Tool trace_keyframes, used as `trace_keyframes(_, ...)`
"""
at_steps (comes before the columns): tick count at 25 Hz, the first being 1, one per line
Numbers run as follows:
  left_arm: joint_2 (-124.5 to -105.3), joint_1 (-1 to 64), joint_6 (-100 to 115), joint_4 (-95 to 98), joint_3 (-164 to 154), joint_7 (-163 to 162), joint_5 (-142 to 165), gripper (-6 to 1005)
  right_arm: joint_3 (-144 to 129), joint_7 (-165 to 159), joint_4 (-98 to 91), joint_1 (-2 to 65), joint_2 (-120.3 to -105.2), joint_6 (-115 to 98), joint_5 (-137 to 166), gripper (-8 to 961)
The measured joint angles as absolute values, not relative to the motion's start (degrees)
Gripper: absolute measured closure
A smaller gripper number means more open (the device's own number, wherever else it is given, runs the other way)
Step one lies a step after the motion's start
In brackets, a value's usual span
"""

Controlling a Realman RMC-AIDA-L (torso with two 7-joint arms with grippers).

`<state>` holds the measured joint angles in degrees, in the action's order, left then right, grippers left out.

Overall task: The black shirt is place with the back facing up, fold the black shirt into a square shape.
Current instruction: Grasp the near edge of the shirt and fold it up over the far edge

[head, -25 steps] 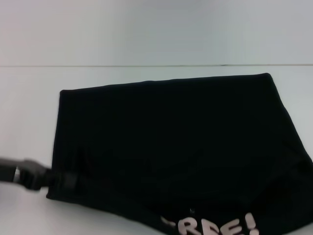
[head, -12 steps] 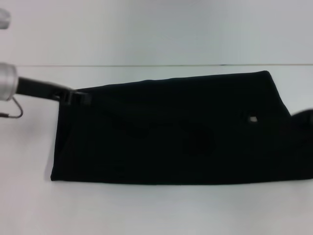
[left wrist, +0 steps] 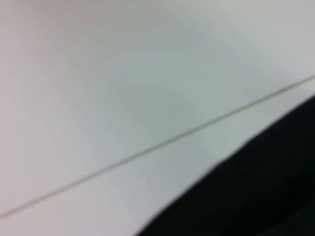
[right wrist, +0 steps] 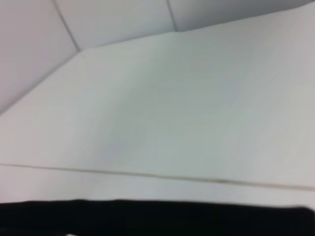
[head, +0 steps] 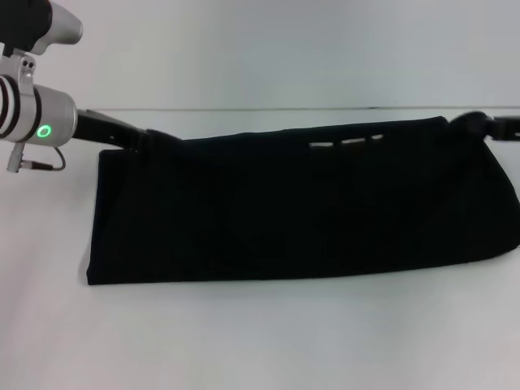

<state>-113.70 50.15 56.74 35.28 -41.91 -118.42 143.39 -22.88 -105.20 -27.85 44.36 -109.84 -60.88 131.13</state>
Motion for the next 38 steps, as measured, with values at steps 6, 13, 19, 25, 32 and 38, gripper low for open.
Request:
trace_keyframes(6, -114.21, 50.3, 49.2, 33.9, -42.7, -118.4, 143.4, 968, -28.4, -108.1, -23.4, 49.4, -110.72, -48.1, 131.0, 896)
trace_keyframes(13, -114.52, 50.8, 44.8, 33.7, -42.7, -118.5, 143.4, 959, -30.4, -108.1, -22.3, 52.4, -111.74, -41.0, 130.9, 894)
trace_keyframes(19, -114.77, 51.2, 41.6, 33.0, -42.8, -118.5, 143.4, 951, -30.8, -108.1, -22.2, 53.4, -111.81, -39.1, 130.9, 892)
trace_keyframes(25, -114.96, 51.8, 39.7, 31.3, -42.8, -118.5, 143.4, 943, -31.0, -107.8, -21.4, 53.7, -111.94, -38.2, 130.8, 891)
trace_keyframes(32, -116.31, 52.5, 34.0, 29.4, -42.8, -118.5, 143.4, 933, -31.9, -108.2, -20.3, 54.3, -112.17, -37.3, 131.0, 889)
trace_keyframes(38, -117.56, 52.3, 28.3, 28.0, -42.5, -118.5, 143.2, 855, -34.1, -108.8, -21.0, 53.8, -112.58, -37.1, 131.0, 828)
